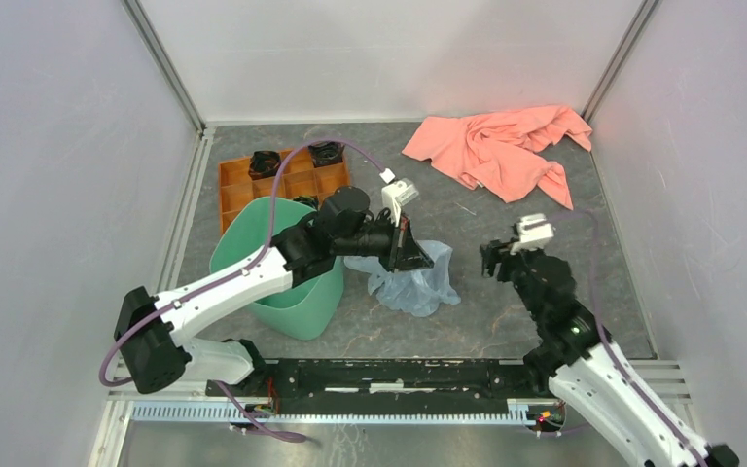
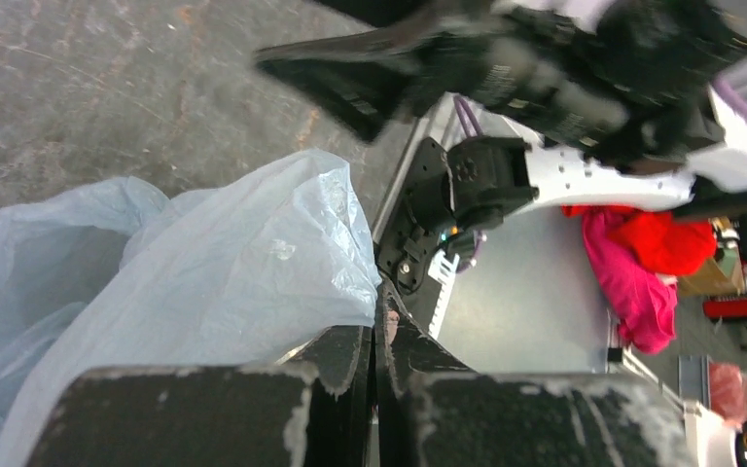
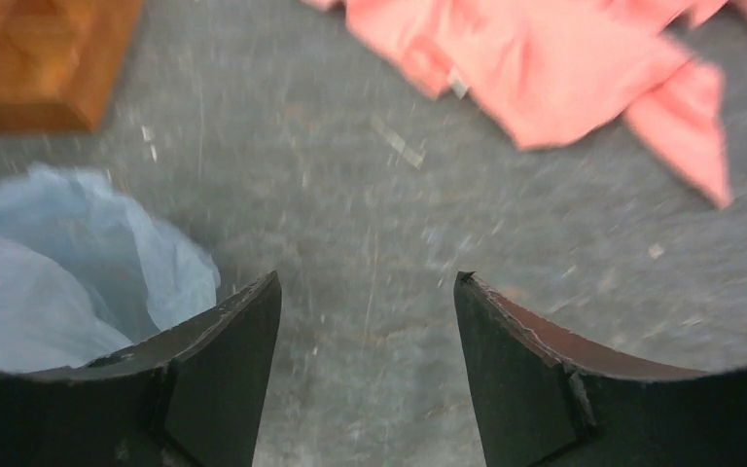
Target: Put the trash bags into the trash bin
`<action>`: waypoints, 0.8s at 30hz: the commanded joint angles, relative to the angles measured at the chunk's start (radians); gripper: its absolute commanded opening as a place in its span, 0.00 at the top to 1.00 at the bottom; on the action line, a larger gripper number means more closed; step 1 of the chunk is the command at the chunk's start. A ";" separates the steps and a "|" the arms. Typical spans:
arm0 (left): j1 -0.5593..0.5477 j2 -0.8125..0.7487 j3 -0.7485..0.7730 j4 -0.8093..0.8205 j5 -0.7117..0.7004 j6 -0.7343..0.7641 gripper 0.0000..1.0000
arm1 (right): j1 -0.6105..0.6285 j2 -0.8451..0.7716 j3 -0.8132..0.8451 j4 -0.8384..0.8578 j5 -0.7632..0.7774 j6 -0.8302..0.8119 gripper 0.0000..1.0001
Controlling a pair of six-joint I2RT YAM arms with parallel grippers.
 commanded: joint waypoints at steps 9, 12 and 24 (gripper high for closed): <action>0.000 -0.050 -0.023 0.061 0.196 0.101 0.98 | -0.091 0.277 -0.190 0.310 -0.496 0.094 0.13; 0.000 -0.059 -0.027 0.054 0.211 0.108 0.98 | -0.240 0.246 -0.249 0.353 -0.655 0.116 0.11; 0.000 -0.088 -0.048 0.052 0.204 0.098 0.98 | -0.323 0.442 -0.279 0.672 -1.038 0.287 0.16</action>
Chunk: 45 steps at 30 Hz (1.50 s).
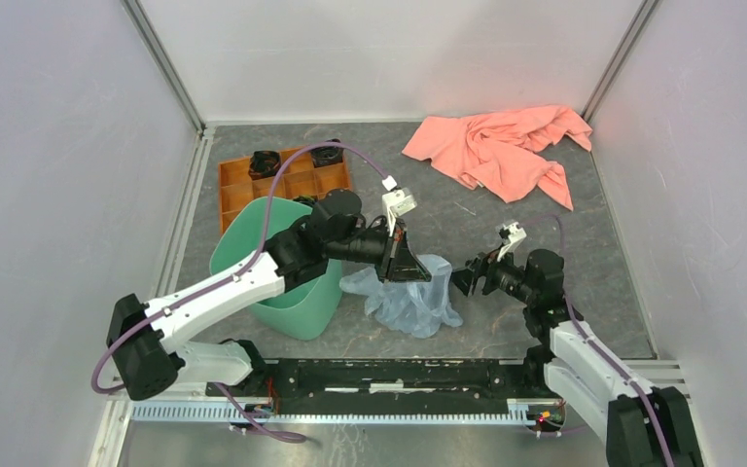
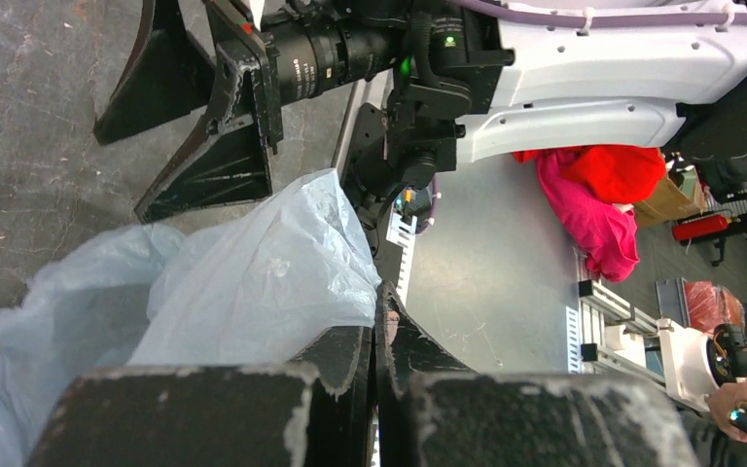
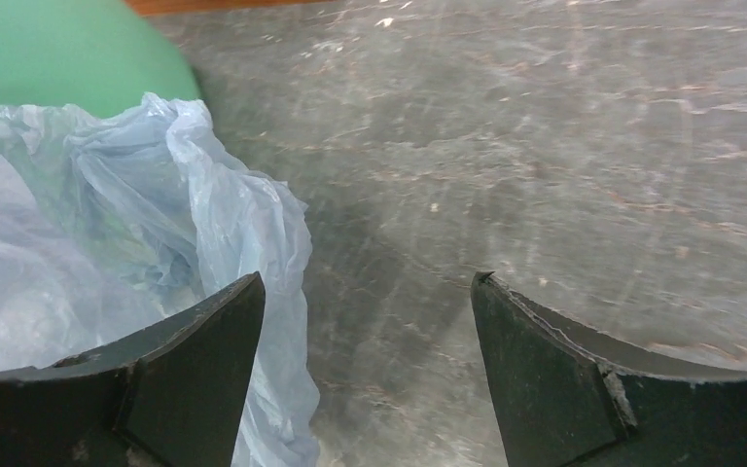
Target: Put the trash bags into the trash bin
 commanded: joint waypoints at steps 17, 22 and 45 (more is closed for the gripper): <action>-0.010 -0.004 0.013 0.039 0.030 0.030 0.98 | -0.003 0.048 -0.056 0.143 -0.171 0.048 0.12; -0.018 0.015 0.017 0.043 0.032 0.025 0.98 | 0.012 0.181 -0.126 0.355 -0.226 0.144 0.21; 0.016 0.260 0.499 -0.569 -0.759 0.007 0.98 | -0.004 0.046 0.507 -0.333 0.563 -0.108 1.00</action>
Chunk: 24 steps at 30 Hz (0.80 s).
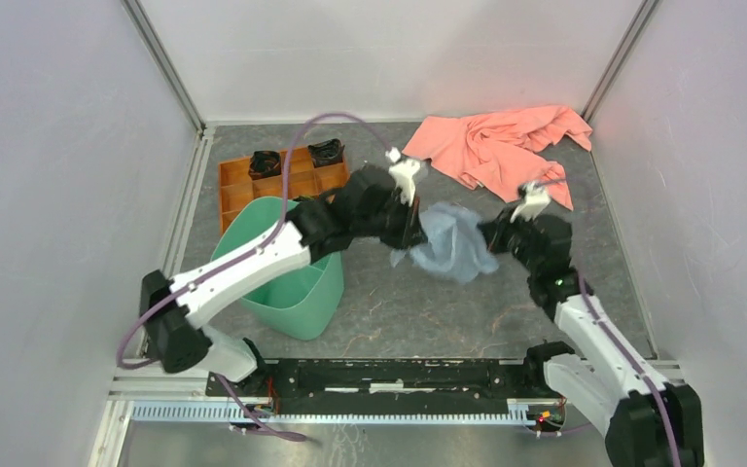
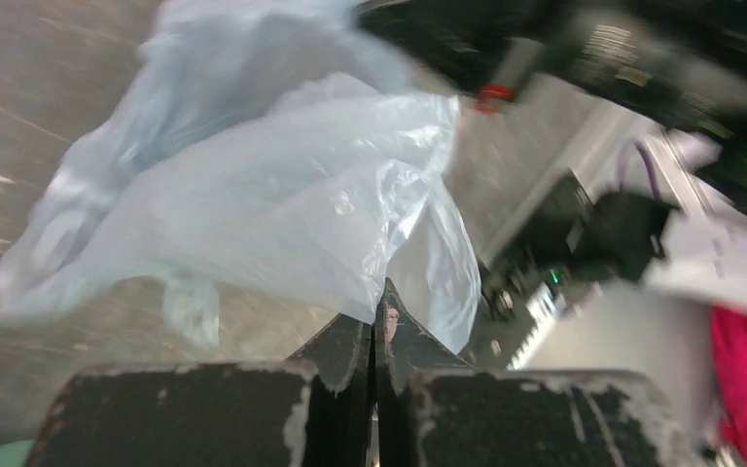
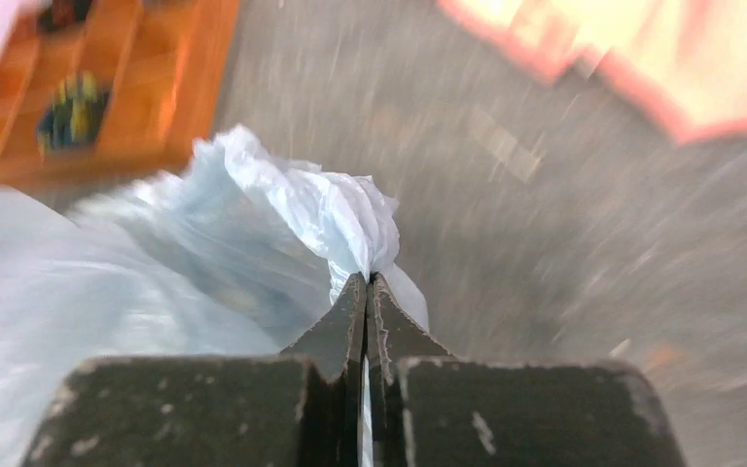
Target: Put the trash bags into the trash bin
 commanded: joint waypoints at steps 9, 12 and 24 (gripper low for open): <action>0.050 -0.037 0.237 0.075 -0.139 -0.048 0.98 | -0.009 -0.391 0.393 -0.025 0.036 -0.200 0.99; 0.059 -0.009 0.061 -0.007 -0.230 -0.101 0.98 | -0.010 -0.403 0.097 -0.059 0.068 -0.107 0.99; 0.075 0.150 0.599 -0.217 -0.199 0.015 0.98 | -0.009 -0.175 0.703 -0.329 0.095 -0.261 0.99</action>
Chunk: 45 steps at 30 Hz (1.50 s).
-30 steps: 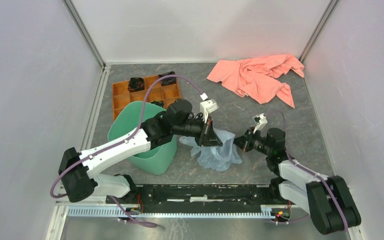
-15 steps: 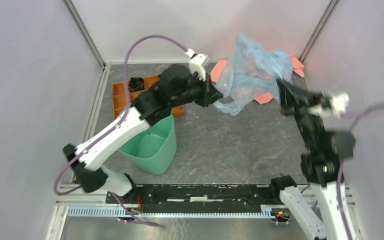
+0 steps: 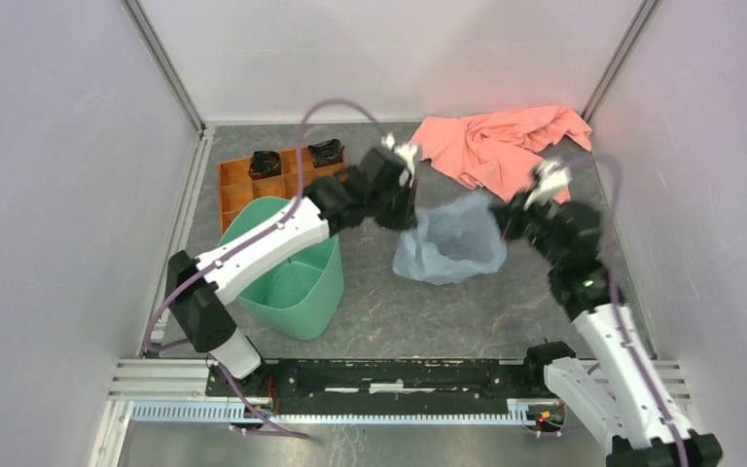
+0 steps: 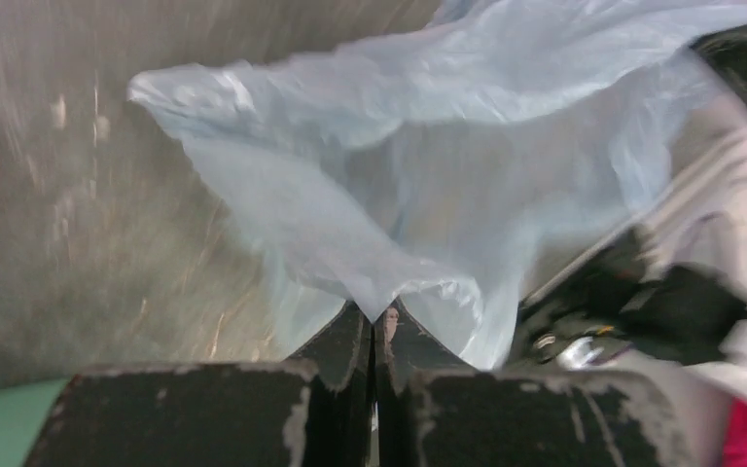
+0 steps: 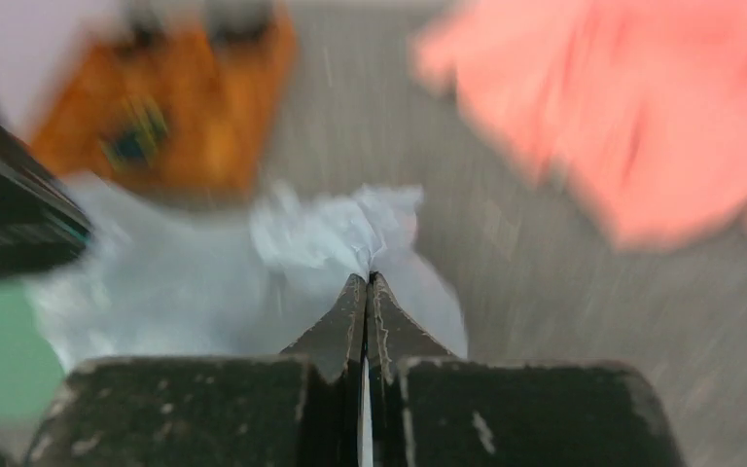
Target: Put the trash bags into the trash bin
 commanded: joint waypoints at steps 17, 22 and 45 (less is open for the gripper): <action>0.093 -0.315 -0.259 0.231 -0.014 -0.064 0.98 | 0.001 -0.226 -0.161 0.257 -0.149 0.107 1.00; 0.091 -0.293 0.190 0.211 0.062 0.017 0.98 | -0.001 -0.037 0.442 0.053 -0.059 -0.048 1.00; 0.066 -0.018 0.619 -0.045 0.171 0.067 0.98 | -0.001 -0.125 0.426 0.008 -0.038 0.001 1.00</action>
